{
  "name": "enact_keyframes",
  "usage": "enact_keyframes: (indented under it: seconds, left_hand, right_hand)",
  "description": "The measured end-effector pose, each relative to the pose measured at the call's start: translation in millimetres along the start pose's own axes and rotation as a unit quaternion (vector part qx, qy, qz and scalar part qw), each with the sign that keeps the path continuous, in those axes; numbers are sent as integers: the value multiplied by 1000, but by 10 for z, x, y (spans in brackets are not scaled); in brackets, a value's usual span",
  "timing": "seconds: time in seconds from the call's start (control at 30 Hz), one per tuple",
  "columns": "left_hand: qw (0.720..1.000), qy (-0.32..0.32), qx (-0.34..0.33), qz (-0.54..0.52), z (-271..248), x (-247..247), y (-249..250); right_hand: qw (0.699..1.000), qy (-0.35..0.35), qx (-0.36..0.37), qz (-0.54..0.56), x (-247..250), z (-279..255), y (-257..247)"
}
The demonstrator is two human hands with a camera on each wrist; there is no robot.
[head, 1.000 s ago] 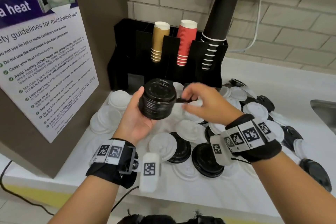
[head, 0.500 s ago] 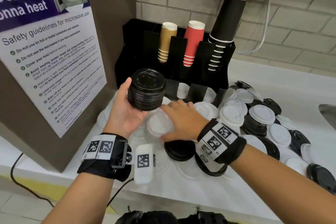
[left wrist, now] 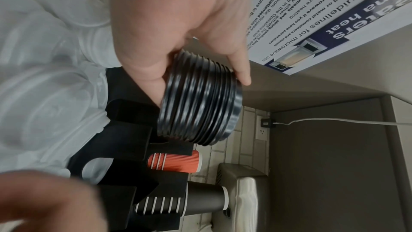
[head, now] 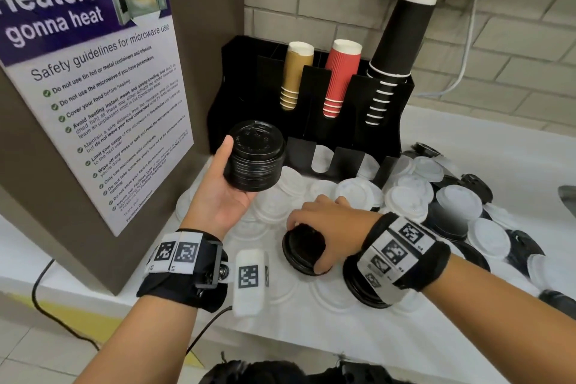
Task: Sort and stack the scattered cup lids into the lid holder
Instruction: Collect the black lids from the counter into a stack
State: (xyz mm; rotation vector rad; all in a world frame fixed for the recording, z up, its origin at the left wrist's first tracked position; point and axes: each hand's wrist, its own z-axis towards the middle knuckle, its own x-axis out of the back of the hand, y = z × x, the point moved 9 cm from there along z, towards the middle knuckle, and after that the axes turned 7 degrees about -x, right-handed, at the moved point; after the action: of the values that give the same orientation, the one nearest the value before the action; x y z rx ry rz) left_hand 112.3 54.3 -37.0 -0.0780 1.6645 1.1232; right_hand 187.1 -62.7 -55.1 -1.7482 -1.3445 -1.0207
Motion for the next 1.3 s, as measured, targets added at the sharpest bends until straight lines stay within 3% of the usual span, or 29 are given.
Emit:
enact_keyframes:
  seconds: [0.13,0.3,0.37,0.47,0.77,0.93,1.17,1.3]
  left_hand:
    - [1000,-4,5,-18,20,22,-30]
    - [999,-17,23,-18,19,-27,-150]
    - [999,-31,40,-7,12,-97,-250]
    - [996,-55,66,7,-9,-208,-423]
    - [978,-127,150,73,-188,-472,-880]
    - [976,-124,171,47,-232,-503,-1025]
    - [975,-130,179,7,-265,-560,-1083]
    - [975,-139,173,13,-278,-579,-1077]
  right_hand:
    - [967,100,44,232,419,-118,162]
    - [859,223,18,460,733,-336,560]
    - [816,276,12,508,762,-424,641]
    - [780,343,9,524,753,-545,640]
    - [765,475,-47,432,682,-868,602]
    - [777,484,-42,400,666,-986,572]
    - [769,497,-42,400,604,-1071,565]
    - [785,482,-34,388,612,-1059,526]
